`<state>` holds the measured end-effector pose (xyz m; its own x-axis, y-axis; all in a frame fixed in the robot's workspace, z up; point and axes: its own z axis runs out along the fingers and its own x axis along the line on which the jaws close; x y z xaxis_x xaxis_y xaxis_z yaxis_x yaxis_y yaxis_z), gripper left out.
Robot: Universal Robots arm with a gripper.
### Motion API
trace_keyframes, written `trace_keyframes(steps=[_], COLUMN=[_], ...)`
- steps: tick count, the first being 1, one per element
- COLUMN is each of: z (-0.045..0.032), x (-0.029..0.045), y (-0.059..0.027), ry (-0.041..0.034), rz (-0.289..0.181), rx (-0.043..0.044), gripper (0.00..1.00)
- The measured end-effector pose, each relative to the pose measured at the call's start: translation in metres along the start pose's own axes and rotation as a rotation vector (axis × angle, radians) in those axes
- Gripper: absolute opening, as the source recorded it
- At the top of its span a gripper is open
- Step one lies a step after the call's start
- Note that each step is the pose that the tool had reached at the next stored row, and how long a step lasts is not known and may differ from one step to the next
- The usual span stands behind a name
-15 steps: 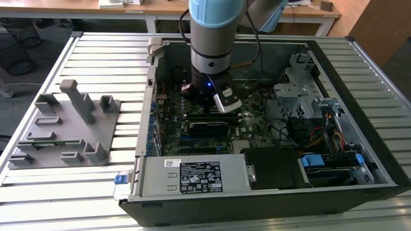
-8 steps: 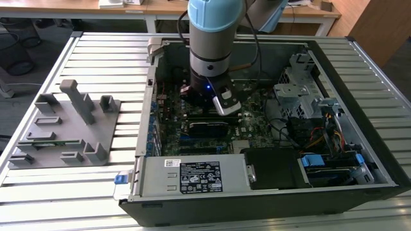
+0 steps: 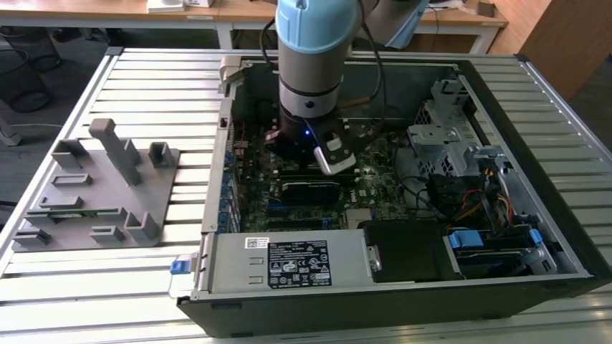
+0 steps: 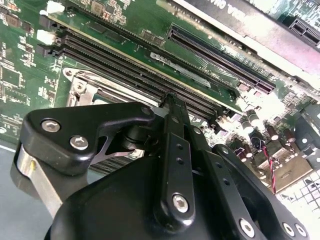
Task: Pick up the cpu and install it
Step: 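Install the second cpu locking lever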
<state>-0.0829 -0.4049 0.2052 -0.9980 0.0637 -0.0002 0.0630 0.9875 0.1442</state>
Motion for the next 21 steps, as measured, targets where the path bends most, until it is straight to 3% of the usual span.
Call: trace_keyframes(steps=[7, 21], z=[0.0038, 0.0084], x=[0.0028, 0.0062], y=[-0.0008, -0.0016], ry=[0.0009, 0.003], rz=[-0.005, -0.013], rx=[-0.0017, -0.015], gripper=[0.11, 0.11])
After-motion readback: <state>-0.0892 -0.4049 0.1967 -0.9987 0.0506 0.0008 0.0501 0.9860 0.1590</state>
